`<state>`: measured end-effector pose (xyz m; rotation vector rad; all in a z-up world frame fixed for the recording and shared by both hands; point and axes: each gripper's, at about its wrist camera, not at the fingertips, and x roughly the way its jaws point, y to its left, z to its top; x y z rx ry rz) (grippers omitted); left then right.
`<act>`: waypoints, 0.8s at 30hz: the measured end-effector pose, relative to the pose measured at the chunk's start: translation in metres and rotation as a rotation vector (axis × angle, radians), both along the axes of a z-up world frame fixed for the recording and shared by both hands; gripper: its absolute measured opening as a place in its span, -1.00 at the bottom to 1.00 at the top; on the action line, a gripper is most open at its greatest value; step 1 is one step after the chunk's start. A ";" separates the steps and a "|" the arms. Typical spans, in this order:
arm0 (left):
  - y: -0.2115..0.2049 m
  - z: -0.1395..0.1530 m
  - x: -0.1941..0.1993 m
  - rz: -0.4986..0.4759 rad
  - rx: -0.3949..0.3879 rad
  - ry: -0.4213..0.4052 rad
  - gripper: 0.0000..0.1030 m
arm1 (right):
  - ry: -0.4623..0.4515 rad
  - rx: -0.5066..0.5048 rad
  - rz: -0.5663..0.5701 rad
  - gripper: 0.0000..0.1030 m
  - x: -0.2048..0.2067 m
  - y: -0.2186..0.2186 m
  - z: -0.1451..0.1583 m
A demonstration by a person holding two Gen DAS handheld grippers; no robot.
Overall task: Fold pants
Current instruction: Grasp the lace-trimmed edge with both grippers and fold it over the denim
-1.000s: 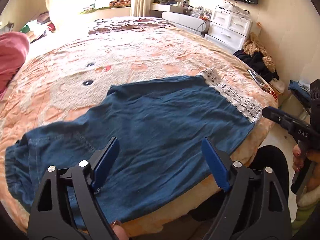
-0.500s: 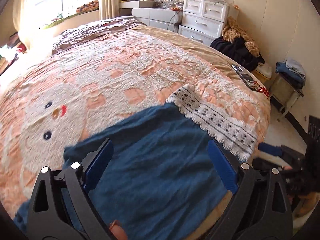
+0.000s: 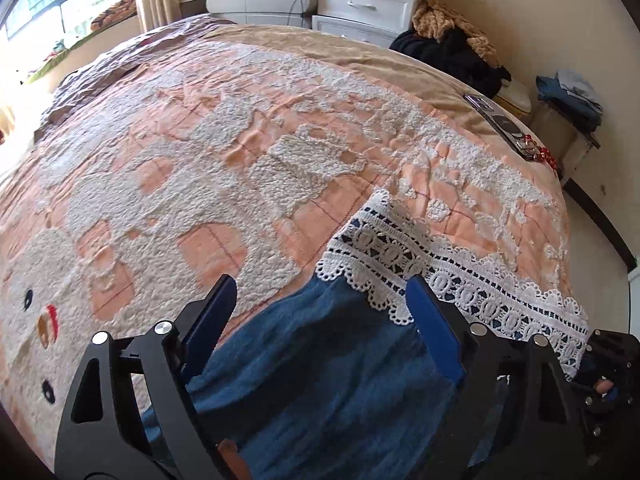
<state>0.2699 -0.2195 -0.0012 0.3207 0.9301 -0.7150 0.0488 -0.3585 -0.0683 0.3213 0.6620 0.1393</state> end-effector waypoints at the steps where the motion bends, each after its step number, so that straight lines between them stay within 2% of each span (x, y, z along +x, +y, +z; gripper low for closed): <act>1: -0.005 -0.004 0.003 -0.026 -0.001 0.018 0.39 | -0.023 -0.009 0.013 -0.55 -0.002 0.003 0.003; 3: -0.010 -0.011 0.006 -0.064 0.003 0.039 0.32 | -0.050 -0.009 0.033 -0.55 -0.004 0.005 0.005; 6: -0.012 -0.021 0.014 -0.134 -0.084 0.145 0.32 | -0.038 0.011 0.047 -0.55 0.000 0.006 0.001; 8: -0.014 -0.029 0.019 -0.136 -0.112 0.195 0.32 | -0.028 0.032 0.050 -0.55 0.004 0.005 -0.001; 9: -0.015 -0.032 0.018 -0.138 -0.116 0.198 0.30 | -0.027 0.039 0.050 -0.55 0.006 0.004 0.000; 11: -0.017 -0.033 0.018 -0.144 -0.116 0.198 0.13 | -0.026 0.054 0.053 -0.55 0.008 0.004 0.000; 12: -0.018 -0.032 0.017 -0.138 -0.101 0.183 -0.07 | -0.024 0.057 0.051 -0.55 0.008 0.004 -0.001; 14: -0.018 -0.030 0.017 -0.138 -0.094 0.178 -0.34 | -0.017 0.062 0.058 -0.57 0.011 0.006 -0.002; 15: -0.017 -0.029 0.017 -0.140 -0.093 0.174 -0.57 | -0.017 0.064 0.062 -0.58 0.011 0.007 -0.001; 16: -0.016 -0.025 0.015 -0.148 -0.097 0.165 -0.70 | -0.021 0.063 0.067 -0.59 0.012 0.009 0.000; 20: -0.007 -0.013 0.008 -0.162 -0.142 0.113 -0.76 | -0.065 0.024 0.090 -0.60 0.008 0.020 0.012; 24: 0.023 0.012 0.006 -0.144 -0.268 0.098 -0.76 | -0.120 -0.001 0.139 -0.61 0.003 0.036 0.029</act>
